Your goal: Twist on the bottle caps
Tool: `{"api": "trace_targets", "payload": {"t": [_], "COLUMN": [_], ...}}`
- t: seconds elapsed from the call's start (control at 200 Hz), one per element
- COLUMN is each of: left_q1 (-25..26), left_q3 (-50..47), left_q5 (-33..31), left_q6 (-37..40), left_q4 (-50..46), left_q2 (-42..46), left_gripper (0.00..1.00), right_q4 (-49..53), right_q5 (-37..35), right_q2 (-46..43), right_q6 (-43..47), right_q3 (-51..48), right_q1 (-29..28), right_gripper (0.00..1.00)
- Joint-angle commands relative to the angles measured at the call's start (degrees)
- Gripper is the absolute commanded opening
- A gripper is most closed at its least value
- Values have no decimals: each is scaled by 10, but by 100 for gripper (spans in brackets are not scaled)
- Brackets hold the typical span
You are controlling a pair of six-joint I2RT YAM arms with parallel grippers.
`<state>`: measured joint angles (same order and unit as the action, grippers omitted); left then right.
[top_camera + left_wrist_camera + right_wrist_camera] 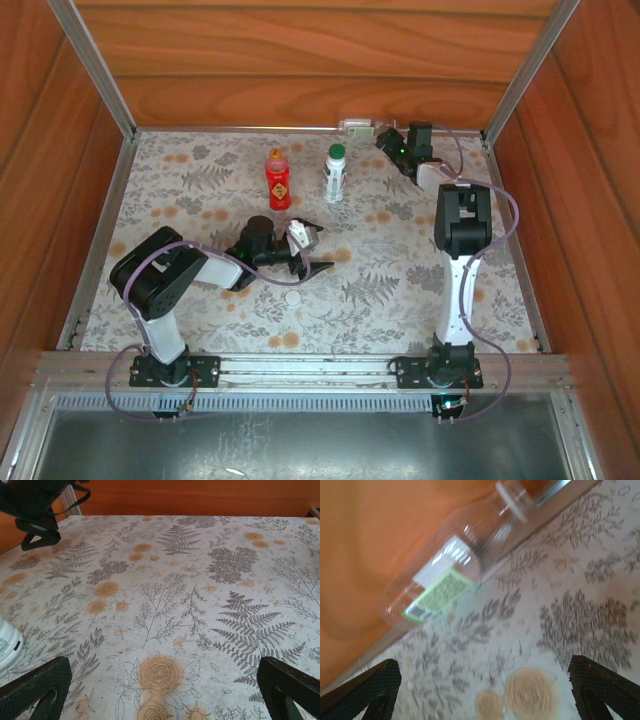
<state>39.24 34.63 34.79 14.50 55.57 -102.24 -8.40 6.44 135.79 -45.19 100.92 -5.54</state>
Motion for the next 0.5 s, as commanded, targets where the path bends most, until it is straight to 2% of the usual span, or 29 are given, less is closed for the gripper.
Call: {"api": "trace_targets", "payload": {"t": [0.0,0.085,0.105,0.2,0.495], "left_q1": [-8,-10,-10,-14,-24], "left_q3": [-13,-18,-19,-24,-24], "left_q5": [6,3,2,-1,0], "left_q6": [-15,-20,-21,-26,-38], "left_q4": [2,2,2,2,2], "left_q2": [21,26,27,32,33], "left_gripper": [100,100,100,100,100], "right_q4": [-45,-47,-48,-48,29], "right_q5": [20,19,18,18,-8], "right_q2": [46,88,97,144,255], "right_q6": [-90,-125,-133,-173,-256], "right_q3": [52,103,115,172,332], "right_q1": [9,11,12,12,13], "right_gripper": [91,91,87,84,80]}}
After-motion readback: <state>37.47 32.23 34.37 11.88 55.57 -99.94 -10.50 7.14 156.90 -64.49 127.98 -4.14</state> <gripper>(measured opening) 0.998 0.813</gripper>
